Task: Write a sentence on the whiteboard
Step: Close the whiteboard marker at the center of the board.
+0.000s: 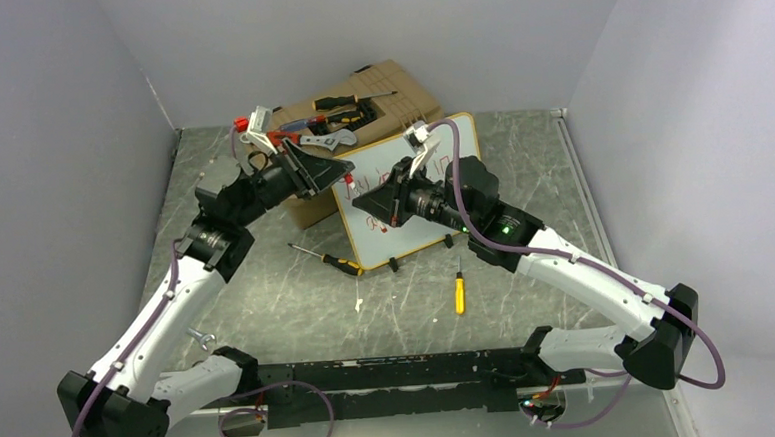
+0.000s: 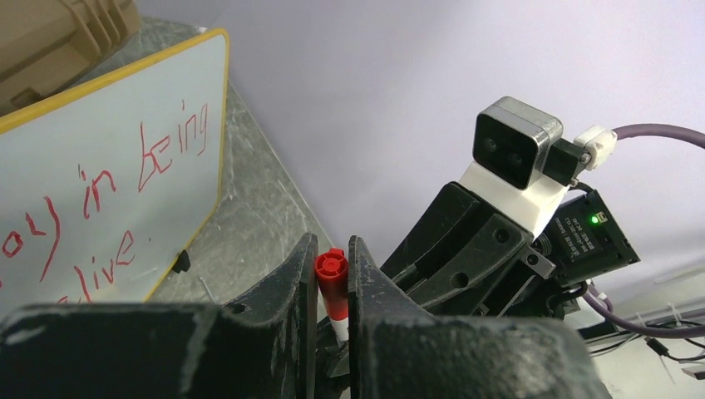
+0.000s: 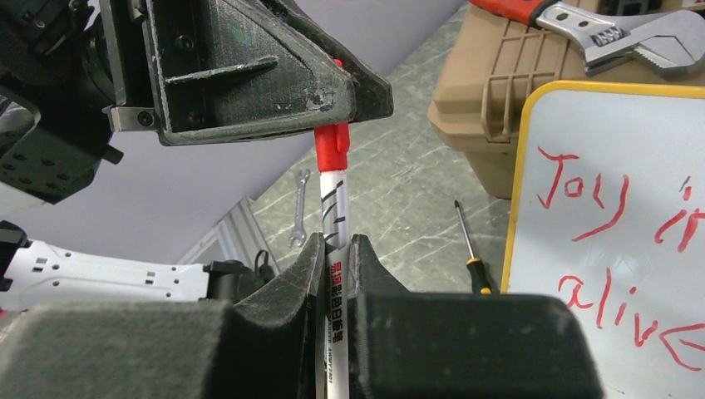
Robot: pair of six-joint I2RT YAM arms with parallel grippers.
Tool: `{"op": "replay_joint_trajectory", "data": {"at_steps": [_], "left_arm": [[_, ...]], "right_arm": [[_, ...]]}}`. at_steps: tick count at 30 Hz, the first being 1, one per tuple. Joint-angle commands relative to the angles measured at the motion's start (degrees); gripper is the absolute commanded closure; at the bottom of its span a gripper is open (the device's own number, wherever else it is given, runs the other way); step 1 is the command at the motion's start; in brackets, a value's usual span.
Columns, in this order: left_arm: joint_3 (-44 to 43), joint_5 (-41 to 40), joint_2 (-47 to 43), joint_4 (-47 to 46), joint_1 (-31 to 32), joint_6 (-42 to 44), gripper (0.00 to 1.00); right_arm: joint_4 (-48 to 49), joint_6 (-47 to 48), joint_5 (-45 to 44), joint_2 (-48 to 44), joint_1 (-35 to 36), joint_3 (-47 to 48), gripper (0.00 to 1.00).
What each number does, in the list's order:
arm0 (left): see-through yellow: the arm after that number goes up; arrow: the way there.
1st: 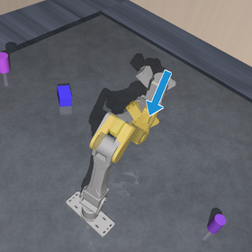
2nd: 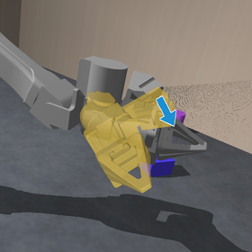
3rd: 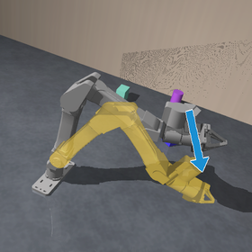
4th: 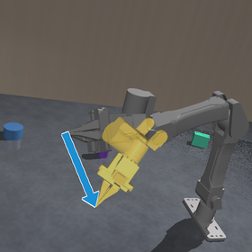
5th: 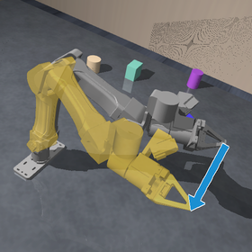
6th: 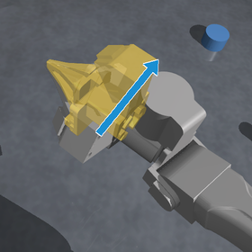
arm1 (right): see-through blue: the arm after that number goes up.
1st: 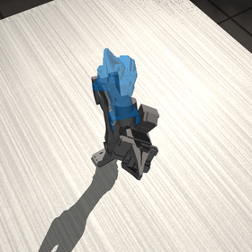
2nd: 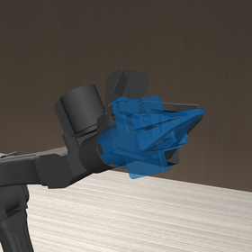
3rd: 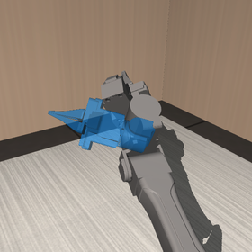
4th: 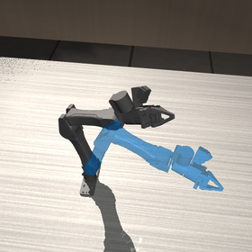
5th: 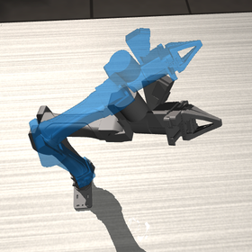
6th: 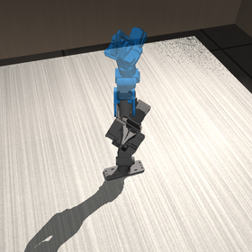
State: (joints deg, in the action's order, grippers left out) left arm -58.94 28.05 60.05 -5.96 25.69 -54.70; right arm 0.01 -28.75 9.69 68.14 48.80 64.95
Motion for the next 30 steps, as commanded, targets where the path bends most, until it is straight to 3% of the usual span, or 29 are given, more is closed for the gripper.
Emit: {"op": "replay_joint_trajectory", "data": {"at_steps": [1, 17, 30], "left_arm": [[3.6, 15.7, -1.3, 9.8, 5.3, 3.5, 1.0], [3.8, 23.3, -0.8, 11.1, 9.0, 6.1, 1.0], [2.4, 24.3, -0.3, 14.6, 13.1, 6.3, 1.0]], "right_arm": [[21.6, -3.6, -10.3, -0.8, -3.6, 4.2, 1.0], [23.9, -13.4, -7.3, -1.7, -9.3, 3.8, 1.0], [28.6, -8.8, -13.1, -3.6, -9.2, -0.2, 1.0]]}}
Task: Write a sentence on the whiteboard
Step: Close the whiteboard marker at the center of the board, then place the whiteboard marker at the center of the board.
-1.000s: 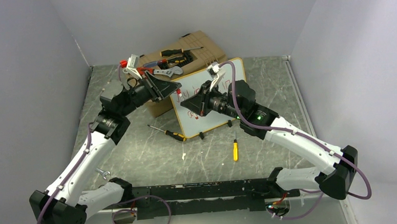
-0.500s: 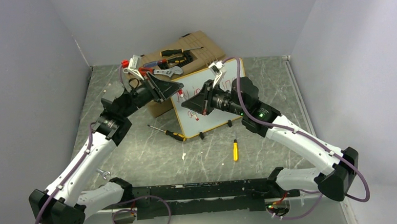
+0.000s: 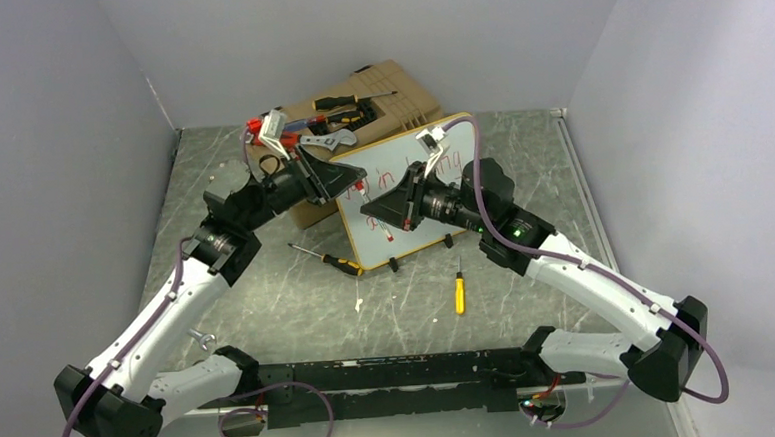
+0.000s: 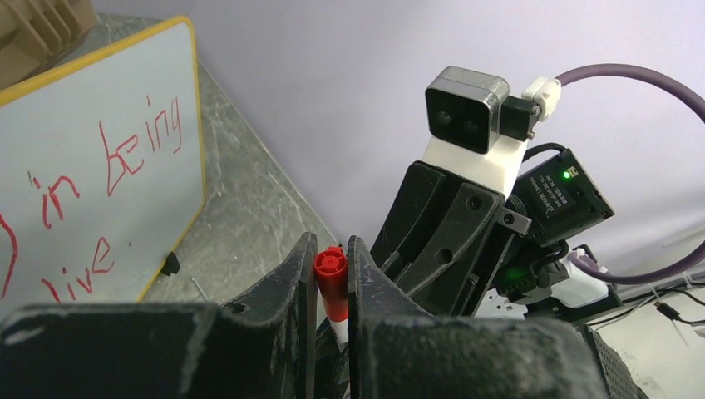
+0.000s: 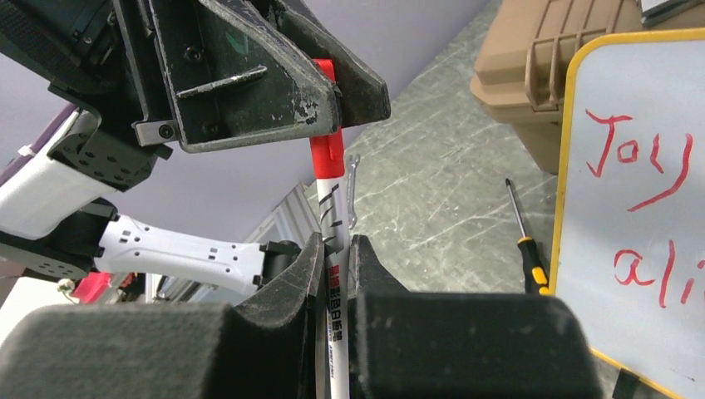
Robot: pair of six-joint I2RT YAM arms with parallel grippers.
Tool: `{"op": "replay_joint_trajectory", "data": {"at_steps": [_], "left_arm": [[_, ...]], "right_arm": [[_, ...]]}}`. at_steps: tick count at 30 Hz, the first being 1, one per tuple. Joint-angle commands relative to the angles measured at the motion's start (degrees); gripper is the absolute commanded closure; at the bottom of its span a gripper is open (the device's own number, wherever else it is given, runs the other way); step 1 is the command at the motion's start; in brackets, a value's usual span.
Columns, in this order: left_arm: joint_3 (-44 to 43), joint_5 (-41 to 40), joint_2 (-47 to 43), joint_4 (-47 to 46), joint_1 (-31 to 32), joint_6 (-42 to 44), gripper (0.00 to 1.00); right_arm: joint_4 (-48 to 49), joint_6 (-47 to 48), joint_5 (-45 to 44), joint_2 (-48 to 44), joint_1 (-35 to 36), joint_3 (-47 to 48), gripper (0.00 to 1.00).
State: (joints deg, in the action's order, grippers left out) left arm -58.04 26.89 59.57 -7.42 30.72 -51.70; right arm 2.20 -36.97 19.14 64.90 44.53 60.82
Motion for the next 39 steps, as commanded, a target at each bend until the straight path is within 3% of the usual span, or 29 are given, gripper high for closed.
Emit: {"op": "replay_joint_trajectory", "data": {"at_steps": [1, 12, 14, 16, 21, 23, 28, 33, 39], "left_arm": [[1.1, 25.2, 0.3, 16.7, 8.0, 3.6, 1.0], [-8.5, 12.2, 2.9, 22.7, 8.0, 6.8, 0.97], [-11.5, 8.1, 3.4, 26.0, 8.0, 8.6, 0.85], [-14.7, 4.1, 4.1, 28.4, 7.9, 10.4, 0.63], [-19.7, -2.3, 5.2, 29.9, 6.9, 13.0, 0.2], [-20.3, -3.8, 4.4, 29.8, 6.5, 13.6, 0.12], [-21.1, -8.4, 2.5, 35.4, 4.5, 16.2, 0.07], [-20.5, -24.9, 2.6, 48.1, 0.8, 15.9, 0.06], [-11.2, -32.8, -1.7, 49.2, -5.3, 12.7, 0.06]], "right_arm": [[26.6, -0.1, -21.9, -0.2, -5.0, 4.0, 1.0], [21.2, 3.5, -17.4, -2.1, -3.3, 2.2, 1.0], [19.6, 3.2, -17.3, -3.1, -3.1, 1.0, 1.0], [17.3, 3.3, -17.3, -4.3, -2.8, -0.2, 1.0], [8.6, 4.8, -17.6, -6.6, -2.4, -1.8, 1.0], [3.3, 6.2, -18.2, -7.2, -2.4, -2.0, 1.0], [-13.4, 11.8, -17.7, -7.2, -2.3, -1.9, 1.0], [-26.9, 10.5, -18.6, -5.4, -1.5, -5.2, 1.0], [-30.2, 6.0, -18.1, -3.5, -0.7, -12.8, 1.0]]}}
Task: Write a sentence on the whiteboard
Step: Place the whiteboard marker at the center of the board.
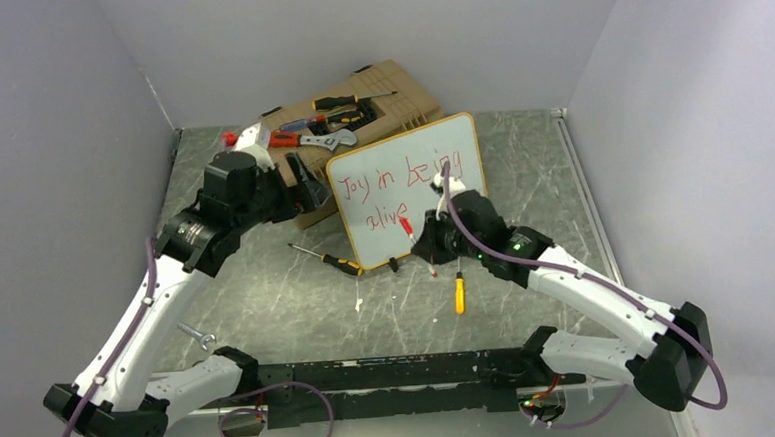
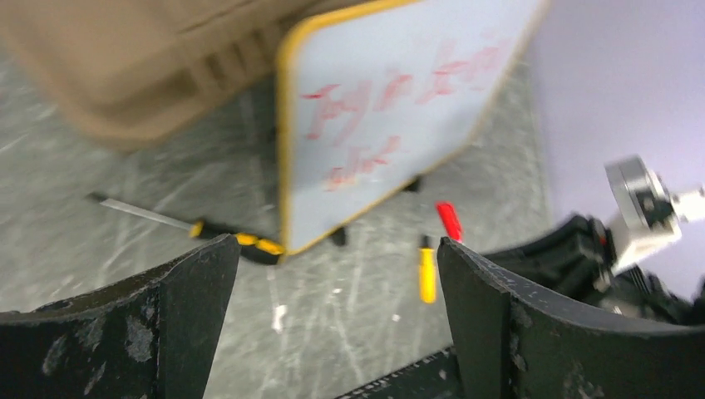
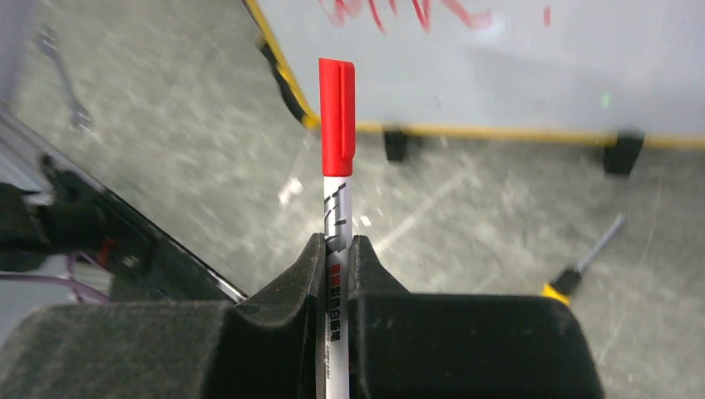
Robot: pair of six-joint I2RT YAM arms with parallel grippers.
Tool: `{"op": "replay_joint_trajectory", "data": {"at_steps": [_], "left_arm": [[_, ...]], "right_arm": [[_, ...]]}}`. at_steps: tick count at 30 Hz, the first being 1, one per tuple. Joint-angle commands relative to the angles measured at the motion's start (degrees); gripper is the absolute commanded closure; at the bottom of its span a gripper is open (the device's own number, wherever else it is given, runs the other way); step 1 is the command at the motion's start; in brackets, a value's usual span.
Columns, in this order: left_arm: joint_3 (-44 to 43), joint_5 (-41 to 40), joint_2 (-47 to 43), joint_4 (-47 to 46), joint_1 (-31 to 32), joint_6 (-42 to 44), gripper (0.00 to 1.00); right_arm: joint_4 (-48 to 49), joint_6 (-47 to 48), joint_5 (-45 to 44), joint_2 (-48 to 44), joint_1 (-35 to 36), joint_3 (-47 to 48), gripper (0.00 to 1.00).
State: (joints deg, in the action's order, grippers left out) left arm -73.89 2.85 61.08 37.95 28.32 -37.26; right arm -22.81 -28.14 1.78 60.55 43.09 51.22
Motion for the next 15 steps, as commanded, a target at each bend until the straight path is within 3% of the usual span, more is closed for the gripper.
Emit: {"op": "replay_joint_trajectory", "data": {"at_steps": [1, 9, 15], "left_arm": [[6.3, -9.6, -3.9, 3.8, -3.3, -2.3, 0.06], [16.2, -11.1, -7.6, 3.0, -4.7, -3.9, 0.05], [21.6, -7.6, -7.3, 0.0, -8.2, -3.4, 0.05]], "right_arm": [[-4.8, -3.1, -0.7, 1.4, 0.9, -4.5, 1.0], [-2.6, -5.6, -4.2, 7.0, 1.2, -10.1, 1.0], [0.3, -4.9, -4.7, 12.5, 1.1, -9.6, 0.87]]}}
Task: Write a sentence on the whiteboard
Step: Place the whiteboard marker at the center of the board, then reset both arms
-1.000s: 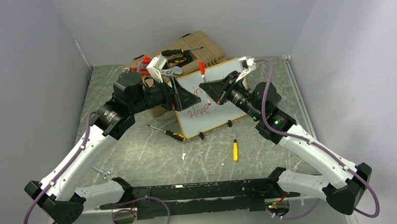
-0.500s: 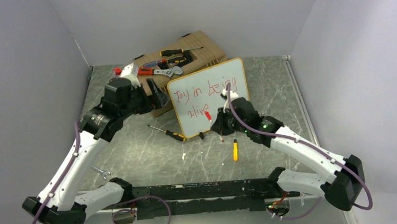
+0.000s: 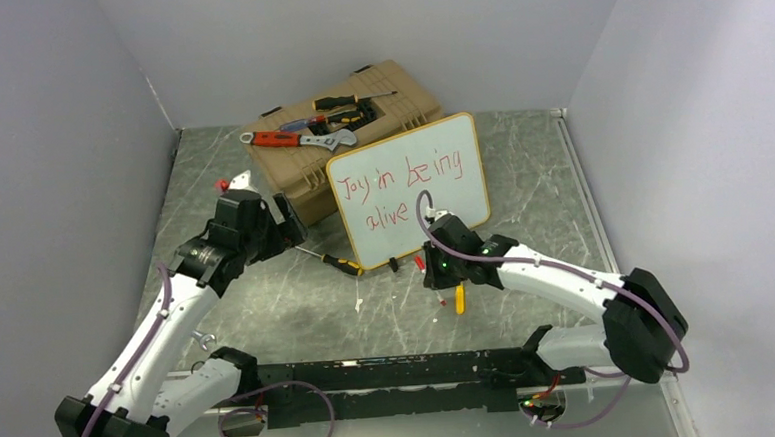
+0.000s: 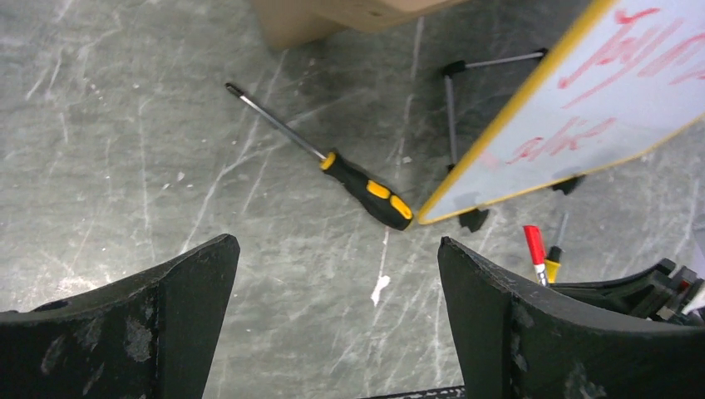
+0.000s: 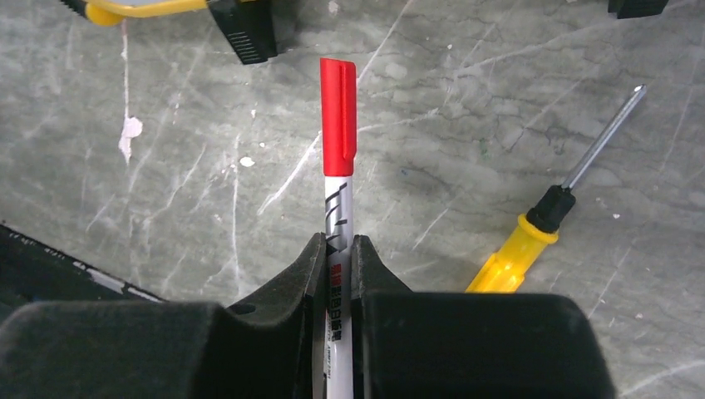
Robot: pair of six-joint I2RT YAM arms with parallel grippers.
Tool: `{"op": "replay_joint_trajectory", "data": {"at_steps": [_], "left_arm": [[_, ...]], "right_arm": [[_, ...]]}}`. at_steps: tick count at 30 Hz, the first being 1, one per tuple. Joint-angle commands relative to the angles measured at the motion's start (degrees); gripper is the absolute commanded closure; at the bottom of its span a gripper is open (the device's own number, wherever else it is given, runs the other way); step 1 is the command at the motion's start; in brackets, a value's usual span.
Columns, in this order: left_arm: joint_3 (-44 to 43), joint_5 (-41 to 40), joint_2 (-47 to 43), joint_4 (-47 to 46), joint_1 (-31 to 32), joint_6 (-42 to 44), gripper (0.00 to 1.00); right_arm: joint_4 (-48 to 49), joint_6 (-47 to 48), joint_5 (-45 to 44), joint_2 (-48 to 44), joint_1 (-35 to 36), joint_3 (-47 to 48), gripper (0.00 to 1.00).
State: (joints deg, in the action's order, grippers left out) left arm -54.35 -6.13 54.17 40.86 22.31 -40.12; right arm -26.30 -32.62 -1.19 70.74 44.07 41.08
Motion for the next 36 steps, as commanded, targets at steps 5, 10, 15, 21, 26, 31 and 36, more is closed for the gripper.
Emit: {"op": "replay_joint_trajectory", "data": {"at_steps": [5, 10, 15, 21, 26, 31, 36], "left_arm": [[4.6, 3.3, -0.7, -4.4, -6.7, 0.7, 0.04], [5.5, 3.9, -0.6, -4.8, -10.7, 3.4, 0.03], [4.5, -0.8, -1.7, -5.2, -12.9, 8.1, 0.0], [-1.4, -9.3, -3.6, -3.9, -13.1, 17.4, 0.0], [-4.7, -12.0, -7.4, -5.3, -13.1, 23.7, 0.01], [-3.2, -11.9, -11.4, -5.5, -13.1, 24.5, 0.01], [-2.7, -12.5, -12.8, -3.5, -13.1, 23.5, 0.01]], "right_arm": [[4.8, -1.6, -3.6, 3.7, -0.4, 1.0, 0.64], [5.0, -1.9, -4.3, -0.1, -2.5, 0.5, 0.35], [4.1, 0.5, -3.1, -5.9, -9.4, 0.7, 0.12], [2.2, 4.2, -6.9, -15.6, -19.6, 3.6, 0.08], [10.0, 9.4, -12.1, -27.1, -20.3, 2.5, 0.07], [12.9, 14.2, -15.9, -31.0, -20.5, 0.5, 0.07], [13.2, 16.9, -18.1, -32.3, -20.5, 0.6, 0.07]]}}
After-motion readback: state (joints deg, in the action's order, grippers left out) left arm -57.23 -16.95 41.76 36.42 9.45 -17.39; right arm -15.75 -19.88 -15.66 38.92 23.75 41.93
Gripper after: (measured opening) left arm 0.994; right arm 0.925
